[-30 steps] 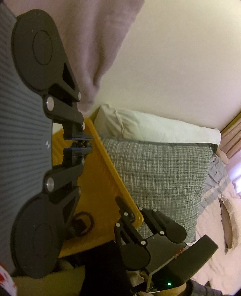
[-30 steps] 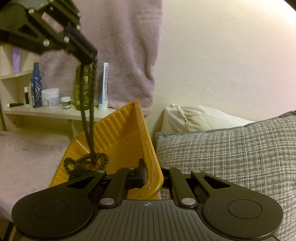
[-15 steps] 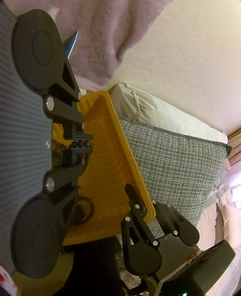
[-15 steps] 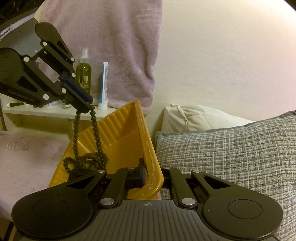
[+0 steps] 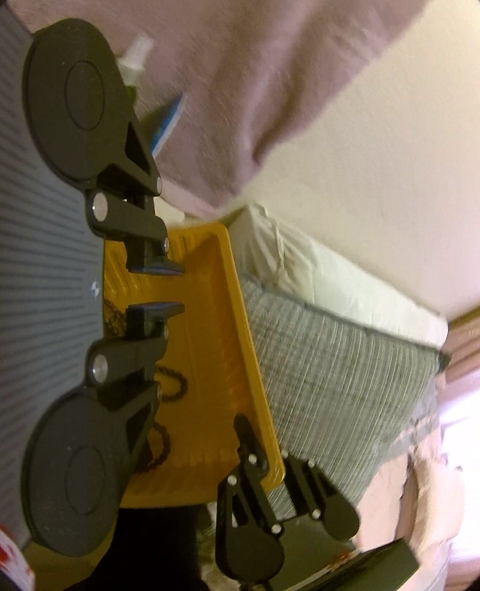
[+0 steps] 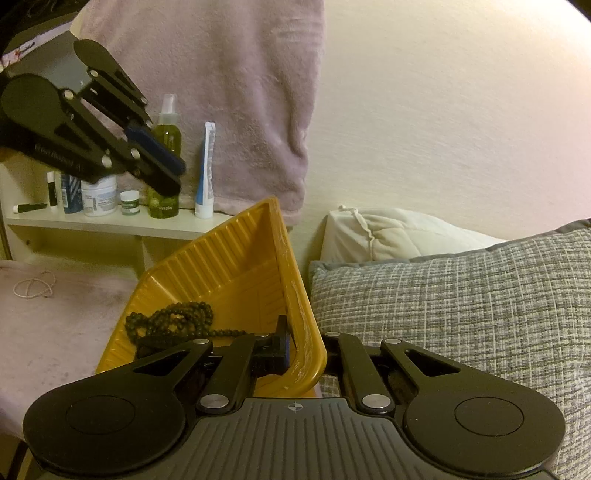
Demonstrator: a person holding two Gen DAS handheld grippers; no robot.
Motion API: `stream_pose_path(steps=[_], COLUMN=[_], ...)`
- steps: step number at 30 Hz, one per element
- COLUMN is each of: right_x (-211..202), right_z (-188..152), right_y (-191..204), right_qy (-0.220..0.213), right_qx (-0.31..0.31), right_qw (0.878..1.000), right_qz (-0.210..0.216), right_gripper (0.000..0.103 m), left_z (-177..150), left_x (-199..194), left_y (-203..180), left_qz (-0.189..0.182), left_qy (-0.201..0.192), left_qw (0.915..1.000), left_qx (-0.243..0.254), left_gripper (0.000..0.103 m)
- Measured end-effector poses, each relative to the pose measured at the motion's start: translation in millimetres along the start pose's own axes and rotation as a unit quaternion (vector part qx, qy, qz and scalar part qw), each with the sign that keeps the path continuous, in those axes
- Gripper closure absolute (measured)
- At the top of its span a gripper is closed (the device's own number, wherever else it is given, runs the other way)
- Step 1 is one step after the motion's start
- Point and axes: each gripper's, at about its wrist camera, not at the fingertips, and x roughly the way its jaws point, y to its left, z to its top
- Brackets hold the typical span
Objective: Organize jewelry
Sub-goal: 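Lower the necklace into the tray and open the left tool, then grasp the white pearl strand with the left tool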
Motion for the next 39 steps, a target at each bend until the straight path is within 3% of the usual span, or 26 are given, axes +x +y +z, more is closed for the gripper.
stream_pose_path(steps=[7, 16, 24, 28, 31, 39], right_x=[-0.1, -0.3, -1.2, -1.4, -0.9, 0.2], right_z=[-0.2, 0.0, 1.0, 1.5, 1.5, 1.6], right_y=[-0.6, 1.0, 3.2, 4.0, 4.1, 3.3], right_qy=[0.000, -0.001, -0.002, -0.002, -0.001, 0.002], right_qx=[0.001, -0.002, -0.007, -0.008, -0.009, -0.009], right_qw=[1.000, 1.000, 1.000, 1.000, 1.000, 1.000], right_qz=[-0.001, -0.002, -0.001, -0.001, -0.001, -0.003], right_gripper=[0.096, 0.096, 0.096, 0.096, 0.096, 0.097], left_z=[-35.1, -108.4, -176.0, -207.1, -231.7, -284.3], left_x=[-29.6, -76.3, -109.3, -118.3, -119.9, -106.4], left_y=[22.0, 45.3, 58.1, 54.6, 51.5, 34.1], left_qz=[0.063, 0.141, 0.215, 0.241, 0.255, 0.288], left_qy=[0.004, 0.033, 0.056, 0.068, 0.082, 0.117], left_qw=[0.9946, 0.9688, 0.9316, 0.9094, 0.8898, 0.8499], left_qx=[-0.082, -0.202, -0.288, -0.332, -0.369, -0.425], left_gripper=[0.086, 0.085, 0.083, 0.077, 0.076, 0.073])
